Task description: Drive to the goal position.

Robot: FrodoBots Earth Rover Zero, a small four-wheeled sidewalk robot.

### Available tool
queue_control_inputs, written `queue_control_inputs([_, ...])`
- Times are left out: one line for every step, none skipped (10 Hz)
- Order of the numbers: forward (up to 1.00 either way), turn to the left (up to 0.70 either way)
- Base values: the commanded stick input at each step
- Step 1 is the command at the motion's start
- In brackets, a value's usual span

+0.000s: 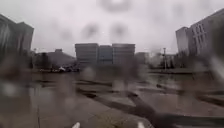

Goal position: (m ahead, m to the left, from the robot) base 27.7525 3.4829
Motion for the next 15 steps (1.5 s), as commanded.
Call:
queue_control_inputs([0.7,0.0])
queue_control_inputs([0.7,0.0])
queue_control_inputs([0.7,0.0])
queue_control_inputs([0.7,0.0])
queue_control_inputs([0.7,0.0])
queue_control_inputs([0.7,0.0])
queue_control_inputs([0.7,0.0])
queue_control_inputs([0.7,0.0])
queue_control_inputs([0.7,0.0])
queue_control_inputs([0.7,0.0])
queue_control_inputs([0.7,0.0])
queue_control_inputs([0.7,0.0])
queue_control_inputs([0.7,0.0])
queue_control_inputs([0.7,0.0])
queue_control_inputs([0.7,0.0])
